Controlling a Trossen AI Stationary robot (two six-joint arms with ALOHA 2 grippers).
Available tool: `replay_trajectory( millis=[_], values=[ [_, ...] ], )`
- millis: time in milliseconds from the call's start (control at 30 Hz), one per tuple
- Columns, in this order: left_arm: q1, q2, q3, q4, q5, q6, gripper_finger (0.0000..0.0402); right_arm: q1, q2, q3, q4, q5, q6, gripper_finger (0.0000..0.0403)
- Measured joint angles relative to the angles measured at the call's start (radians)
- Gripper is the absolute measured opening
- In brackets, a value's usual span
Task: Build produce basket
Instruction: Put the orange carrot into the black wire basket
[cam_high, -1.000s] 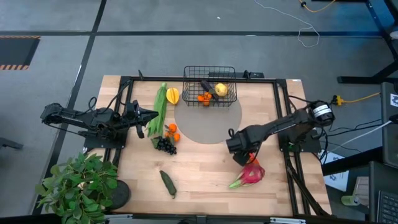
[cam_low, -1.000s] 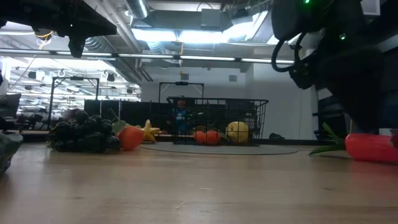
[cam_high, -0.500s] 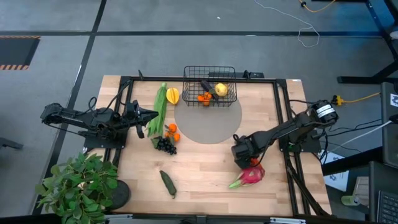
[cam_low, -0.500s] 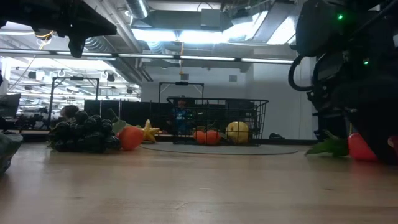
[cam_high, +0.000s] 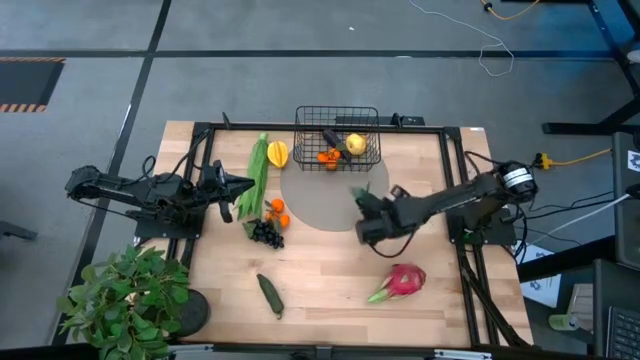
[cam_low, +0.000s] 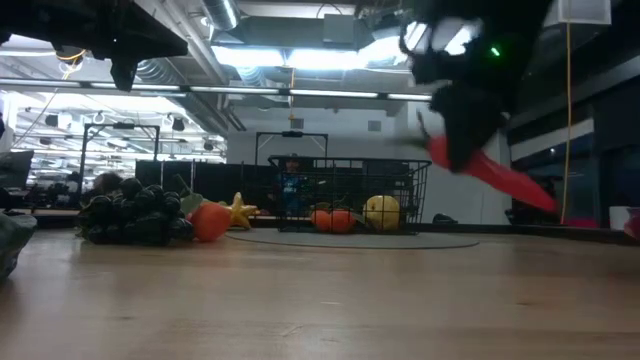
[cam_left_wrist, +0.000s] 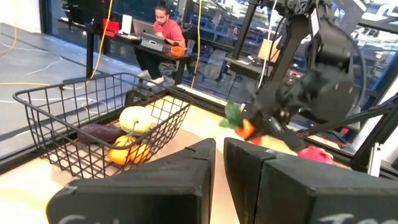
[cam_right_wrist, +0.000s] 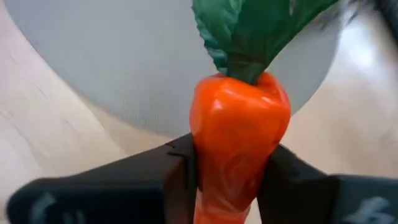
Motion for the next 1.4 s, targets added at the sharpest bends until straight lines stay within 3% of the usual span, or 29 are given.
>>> replay_trajectory(
  millis=[200, 300, 433, 533, 633, 733, 833, 967, 1233, 1400],
  values=[
    [0.000, 0.000, 0.000, 0.000, 0.000, 0.000, 0.0023, -0.101, 0.000, 0.202, -0.008, 0.225, -0.316, 0.0091],
    [0.000, 0.000, 0.000, 0.000, 0.000, 0.000, 0.0023, -0.165, -0.001, 0.309, 0.032, 0.281, -0.522, 0.0091],
    [0.000, 0.000, 0.000, 0.000, 0.000, 0.000, 0.0023, -0.291, -0.001, 0.404, 0.187, 0.240, -0.822, 0.0091],
    [0.000, 0.000, 0.000, 0.000, 0.000, 0.000, 0.0023, -0.411, -0.002, 0.433, 0.323, 0.026, -0.978, 0.0091],
    [0.000, 0.000, 0.000, 0.000, 0.000, 0.001, 0.0023, -0.530, 0.002, 0.425, 0.442, -0.229, -0.996, 0.0091],
    [0.000, 0.000, 0.000, 0.000, 0.000, 0.001, 0.0023, -0.626, 0.026, 0.408, 0.498, -0.332, -0.995, 0.0091],
    [0.000, 0.000, 0.000, 0.000, 0.000, 0.001, 0.0023, -0.688, 0.067, 0.400, 0.513, -0.337, -0.998, 0.0097],
    [0.000, 0.000, 0.000, 0.000, 0.000, 0.001, 0.0023, -0.724, 0.110, 0.401, 0.556, -0.347, -1.006, 0.0154],
    [0.000, 0.000, 0.000, 0.000, 0.000, 0.001, 0.0023, -0.716, 0.172, 0.401, 0.678, -0.368, -1.004, 0.0256],
    [0.000, 0.000, 0.000, 0.000, 0.000, 0.001, 0.0023, -0.712, 0.175, 0.401, 0.681, -0.368, -0.999, 0.0284]
  ],
)
